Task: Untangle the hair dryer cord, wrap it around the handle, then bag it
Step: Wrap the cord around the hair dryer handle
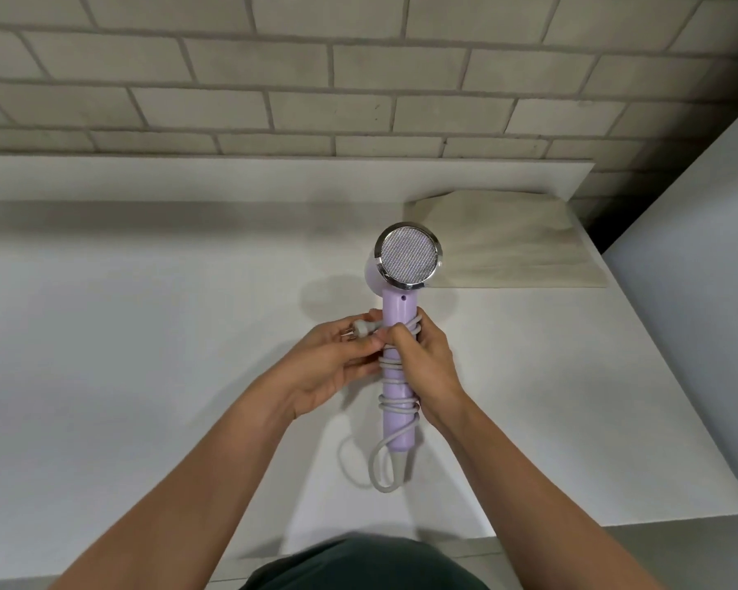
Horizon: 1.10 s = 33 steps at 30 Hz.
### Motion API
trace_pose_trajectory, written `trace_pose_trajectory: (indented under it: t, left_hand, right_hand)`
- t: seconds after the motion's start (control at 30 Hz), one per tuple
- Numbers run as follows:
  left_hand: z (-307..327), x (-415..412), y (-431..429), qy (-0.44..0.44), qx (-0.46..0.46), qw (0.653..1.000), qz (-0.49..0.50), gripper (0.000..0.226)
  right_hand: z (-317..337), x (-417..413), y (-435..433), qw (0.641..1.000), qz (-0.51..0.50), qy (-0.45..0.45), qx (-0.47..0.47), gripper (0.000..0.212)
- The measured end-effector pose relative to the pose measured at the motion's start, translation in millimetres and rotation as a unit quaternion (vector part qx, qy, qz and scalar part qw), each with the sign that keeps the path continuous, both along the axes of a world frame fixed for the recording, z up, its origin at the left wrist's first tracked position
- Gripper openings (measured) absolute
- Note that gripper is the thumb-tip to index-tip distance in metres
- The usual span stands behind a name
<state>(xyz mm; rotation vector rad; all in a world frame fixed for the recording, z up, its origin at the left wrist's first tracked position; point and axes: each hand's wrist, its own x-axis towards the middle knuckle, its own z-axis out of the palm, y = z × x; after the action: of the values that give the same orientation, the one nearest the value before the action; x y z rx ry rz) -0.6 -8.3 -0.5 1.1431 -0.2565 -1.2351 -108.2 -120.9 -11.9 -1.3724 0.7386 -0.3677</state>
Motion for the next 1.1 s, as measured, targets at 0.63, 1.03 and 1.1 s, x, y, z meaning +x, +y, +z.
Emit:
trace_pose_trajectory:
  t: [0.63, 1.03, 1.1]
  left_hand:
    - [-23.6, -5.4, 8.0, -0.147, 0.059, 0.980, 0.122, 0.026]
    - [-59.5, 39.1, 8.2, -0.077, 0.095, 0.991, -0.051, 0.028]
    - [-61.8, 43.3, 7.0, -0.071, 0.094, 0.991, -0.061, 0.028]
  right_hand:
    - [-18.8, -2.9, -13.7, 0.997, 0.074, 0.007, -0.021, 0.025]
    - [-46.4, -9.2, -22.4, 0.994, 0.075, 0.074, 0.030, 0.020]
    - [-45.6, -9.8, -26.2, 0.993, 0.081, 0.085, 0.021, 0.018]
